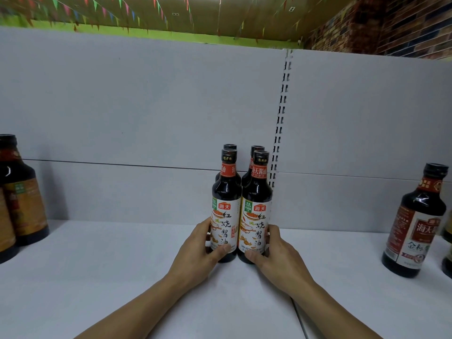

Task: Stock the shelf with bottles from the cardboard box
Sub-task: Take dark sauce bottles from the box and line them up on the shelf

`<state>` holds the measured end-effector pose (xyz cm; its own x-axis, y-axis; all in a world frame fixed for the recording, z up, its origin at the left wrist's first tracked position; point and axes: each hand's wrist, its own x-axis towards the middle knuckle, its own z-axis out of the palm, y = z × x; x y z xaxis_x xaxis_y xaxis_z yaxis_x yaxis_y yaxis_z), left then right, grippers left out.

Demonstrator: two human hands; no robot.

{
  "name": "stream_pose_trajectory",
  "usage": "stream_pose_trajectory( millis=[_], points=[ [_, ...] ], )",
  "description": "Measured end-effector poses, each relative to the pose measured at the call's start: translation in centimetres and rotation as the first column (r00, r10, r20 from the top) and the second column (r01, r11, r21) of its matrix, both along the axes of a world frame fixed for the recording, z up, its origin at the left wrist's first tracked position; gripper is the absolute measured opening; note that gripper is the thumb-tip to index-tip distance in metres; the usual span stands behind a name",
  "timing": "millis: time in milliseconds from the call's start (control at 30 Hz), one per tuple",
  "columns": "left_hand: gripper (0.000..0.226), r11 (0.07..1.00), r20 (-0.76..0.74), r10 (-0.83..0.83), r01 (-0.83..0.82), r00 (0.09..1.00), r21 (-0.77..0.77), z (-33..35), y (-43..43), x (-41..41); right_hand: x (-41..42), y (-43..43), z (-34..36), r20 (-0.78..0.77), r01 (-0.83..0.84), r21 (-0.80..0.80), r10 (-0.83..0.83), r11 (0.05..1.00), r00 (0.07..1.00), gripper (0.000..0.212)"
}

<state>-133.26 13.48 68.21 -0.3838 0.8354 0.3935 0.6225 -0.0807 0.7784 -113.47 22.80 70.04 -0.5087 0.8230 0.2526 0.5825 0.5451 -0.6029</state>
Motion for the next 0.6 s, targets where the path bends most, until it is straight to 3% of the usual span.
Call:
stream_pose_trajectory(
  millis=[467,600],
  points=[
    [0.069,0.995,0.037,-0.084,0.086,0.996,-0.057,2.5,-1.4,0.5,0.6,-1.1,2.2,0.053,-0.042,-0.015,0.043,0.999,0.998,0.072],
    [0.092,0.995,0.017,-0.040,0.042,0.999,-0.094,4.2,-2.4,0.5,1.0,-2.2,3.0,0.040,-0.002,0.006,0.002,1.000,0.999,0.074]
  ],
)
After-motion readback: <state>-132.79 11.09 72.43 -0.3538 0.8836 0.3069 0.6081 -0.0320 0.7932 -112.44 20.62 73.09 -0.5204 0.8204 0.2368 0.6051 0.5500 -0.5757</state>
